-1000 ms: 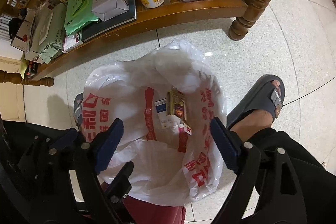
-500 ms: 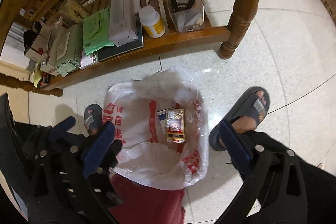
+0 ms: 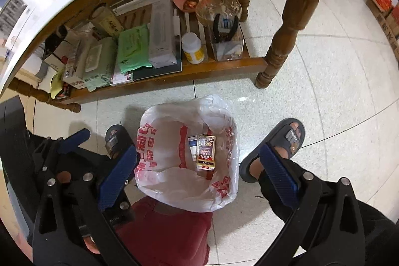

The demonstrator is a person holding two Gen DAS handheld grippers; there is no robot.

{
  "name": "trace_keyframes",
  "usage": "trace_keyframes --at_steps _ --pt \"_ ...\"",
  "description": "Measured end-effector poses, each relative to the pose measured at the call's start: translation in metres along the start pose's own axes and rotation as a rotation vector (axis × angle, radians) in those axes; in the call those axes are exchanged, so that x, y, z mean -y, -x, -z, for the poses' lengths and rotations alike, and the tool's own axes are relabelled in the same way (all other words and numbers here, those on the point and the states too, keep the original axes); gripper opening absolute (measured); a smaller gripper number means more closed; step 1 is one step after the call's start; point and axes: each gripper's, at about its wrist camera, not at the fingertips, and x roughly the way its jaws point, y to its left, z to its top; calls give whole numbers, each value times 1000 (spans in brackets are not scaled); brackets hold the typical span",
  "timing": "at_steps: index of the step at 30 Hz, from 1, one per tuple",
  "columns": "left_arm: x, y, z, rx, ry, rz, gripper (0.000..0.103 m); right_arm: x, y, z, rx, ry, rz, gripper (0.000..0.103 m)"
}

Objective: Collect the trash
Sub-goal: 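Open both tools to drop the boxes into the plastic bag, then raise both tools back over the table toward the remaining trash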

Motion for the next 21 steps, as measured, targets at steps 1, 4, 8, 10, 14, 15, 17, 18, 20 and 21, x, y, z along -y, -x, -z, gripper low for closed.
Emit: trace_keyframes --at_steps 1,4,8,10,14,15,17,18,20,21 --pt "-1 7 -2 8 7 1 95 -3 6 0 4 12 5 96" --pt "-4 30 -8 46 10 10 95 -10 26 -3 17 37 10 96" --pt "-14 70 -25 103 28 24 95 -19 59 -14 48 69 9 97" --pt "-21 88 -35 129 38 18 95 -23 76 -23 68 75 1 97" --pt "-44 127 -63 197 56 -2 95 -31 110 -48 109 94 -11 97" --pt "-50 136 -71 214 59 -8 95 -32 119 -57 117 88 -13 97" --pt "-61 147 -80 227 72 -9 95 -35 133 -73 138 88 -14 97" --pt "-67 153 -86 238 78 -23 95 -36 139 -79 144 93 -8 97" --pt "-76 162 -94 258 91 -36 95 -39 151 -93 160 94 -4 97" --pt "-82 167 -101 265 103 -35 95 -41 158 -102 170 96 -4 97"
